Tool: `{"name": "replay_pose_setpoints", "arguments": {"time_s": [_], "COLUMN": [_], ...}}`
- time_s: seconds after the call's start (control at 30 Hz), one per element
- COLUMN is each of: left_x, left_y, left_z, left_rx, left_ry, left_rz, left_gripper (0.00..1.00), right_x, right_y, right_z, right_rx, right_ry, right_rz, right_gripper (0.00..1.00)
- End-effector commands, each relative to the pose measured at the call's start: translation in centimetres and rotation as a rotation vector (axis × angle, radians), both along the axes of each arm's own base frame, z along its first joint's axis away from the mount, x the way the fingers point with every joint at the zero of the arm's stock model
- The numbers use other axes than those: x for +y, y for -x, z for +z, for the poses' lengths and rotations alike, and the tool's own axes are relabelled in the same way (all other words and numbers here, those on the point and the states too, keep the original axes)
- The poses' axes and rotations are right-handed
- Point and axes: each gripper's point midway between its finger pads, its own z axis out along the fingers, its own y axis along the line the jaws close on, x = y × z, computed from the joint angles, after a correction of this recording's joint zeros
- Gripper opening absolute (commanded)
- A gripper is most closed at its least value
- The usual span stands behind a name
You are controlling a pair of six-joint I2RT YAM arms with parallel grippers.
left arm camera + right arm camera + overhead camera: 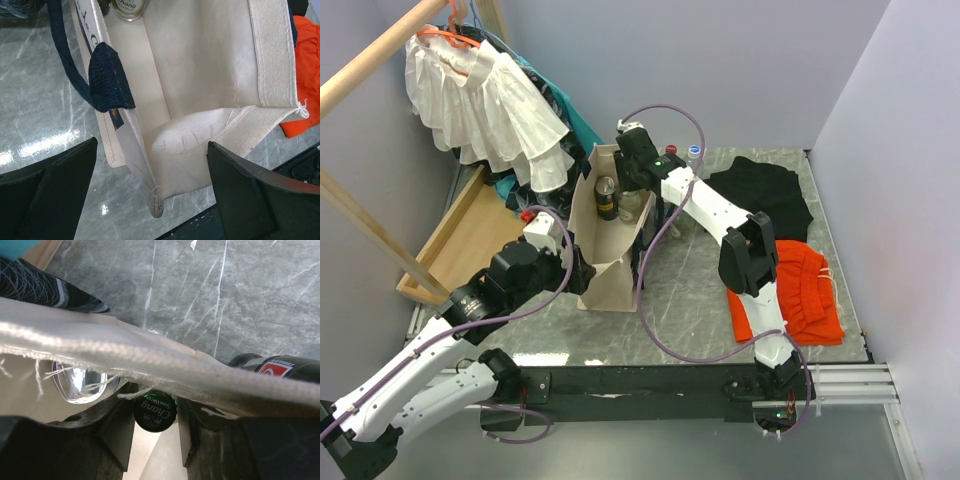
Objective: Take the beverage out of the canvas bag
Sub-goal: Take out the drink from the canvas bag.
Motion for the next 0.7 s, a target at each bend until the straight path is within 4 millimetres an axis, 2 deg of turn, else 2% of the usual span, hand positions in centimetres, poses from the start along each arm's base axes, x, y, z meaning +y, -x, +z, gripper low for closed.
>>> {"name": "replay_pose_setpoints", "arguments": {"time_s": [0.0,0.07,0.1,0.27,0.3,0.5,0.67], "left_x": [-0.2,-0.3,-0.2,-0.2,-0.2,-0.2,-0.3], "left_y": [0.2,0.2,0.2,0.2,0.2,0.2,0.2], "left_z": [0.1,0.1,0.1,0.1,0.1,0.1,0.2], "left_rx": [0.001,0.001,0.000,0.001,0.003,0.001,-0.001], "left_ry": [-0.001,-0.001,-0.002,-0.003,-0.003,-0.003,0.000], "left_rz": [-0.015,-0.017,-0.016,-0.014,-0.013,-0.014,-0.018], "left_gripper": [0.96,0.96,0.96,0.96,0.97,0.96,0.96], "right_x": [-1.4,-1.3,-1.3,-1.0,-1.0,-0.9,-1.3], "right_y": [-1.1,-0.9,-0.9,-0.5,-0.6,-0.2,-0.1], "right_z": [0.3,0.2,0.1,0.0,0.0,0.9,2.9], "right_rx": [-0.002,0.003,0.005,0.021,0.021,0.013,-0.040], "right_ry": [0.002,0.000,0.000,-0.006,-0.007,0.001,0.025], "right_rz": [-0.040,-0.035,-0.034,-0.010,-0.008,0.024,0.028], "right_gripper": [0.36,0.32,0.25,0.07,0.00,0.00,0.00]}}
